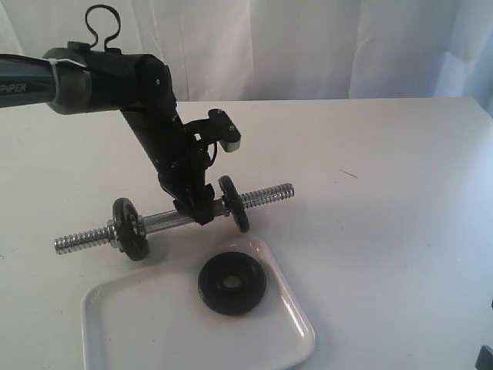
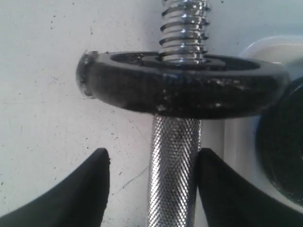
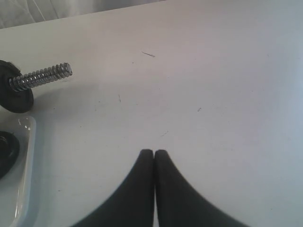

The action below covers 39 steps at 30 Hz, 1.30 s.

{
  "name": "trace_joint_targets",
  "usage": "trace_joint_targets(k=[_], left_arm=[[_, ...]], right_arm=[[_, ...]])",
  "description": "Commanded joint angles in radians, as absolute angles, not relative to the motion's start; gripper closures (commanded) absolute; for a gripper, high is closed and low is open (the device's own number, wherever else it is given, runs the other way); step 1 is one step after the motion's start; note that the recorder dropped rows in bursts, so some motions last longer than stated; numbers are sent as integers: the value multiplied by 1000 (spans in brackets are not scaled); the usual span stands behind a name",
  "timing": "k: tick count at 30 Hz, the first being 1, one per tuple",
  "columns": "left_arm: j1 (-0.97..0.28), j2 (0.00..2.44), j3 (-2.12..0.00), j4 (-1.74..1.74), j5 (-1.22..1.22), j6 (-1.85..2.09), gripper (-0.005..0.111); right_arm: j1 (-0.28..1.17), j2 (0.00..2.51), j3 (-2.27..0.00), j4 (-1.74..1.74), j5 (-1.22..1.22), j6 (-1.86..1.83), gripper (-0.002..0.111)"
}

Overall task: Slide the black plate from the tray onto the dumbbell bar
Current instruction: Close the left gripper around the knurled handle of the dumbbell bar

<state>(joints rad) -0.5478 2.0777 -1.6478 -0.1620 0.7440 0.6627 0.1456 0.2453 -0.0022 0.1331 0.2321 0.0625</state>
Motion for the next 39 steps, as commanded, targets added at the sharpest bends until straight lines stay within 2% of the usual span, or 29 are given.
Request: trace_joint_targets(k=[1, 22, 25, 28, 34, 39], left_arm=[[-551, 2098, -1655, -157, 748, 649, 48], [-551, 2154, -1666, -54, 784, 598, 48], [-551, 2154, -1666, -54, 782, 598, 50], [-551, 2154, -1666, -58, 786, 598, 62], [-551, 2154, -1666, -58, 775, 602, 107], [-551, 2154, -1666, -79, 743, 598, 107]], right_arm=[[139, 241, 0, 130, 222, 64, 108], [139, 241, 0, 130, 222, 64, 108], [139, 241, 0, 130, 222, 64, 108], [139, 241, 0, 130, 222, 64, 108], [139, 241, 0, 130, 222, 64, 108], [139, 241, 0, 130, 222, 64, 108]])
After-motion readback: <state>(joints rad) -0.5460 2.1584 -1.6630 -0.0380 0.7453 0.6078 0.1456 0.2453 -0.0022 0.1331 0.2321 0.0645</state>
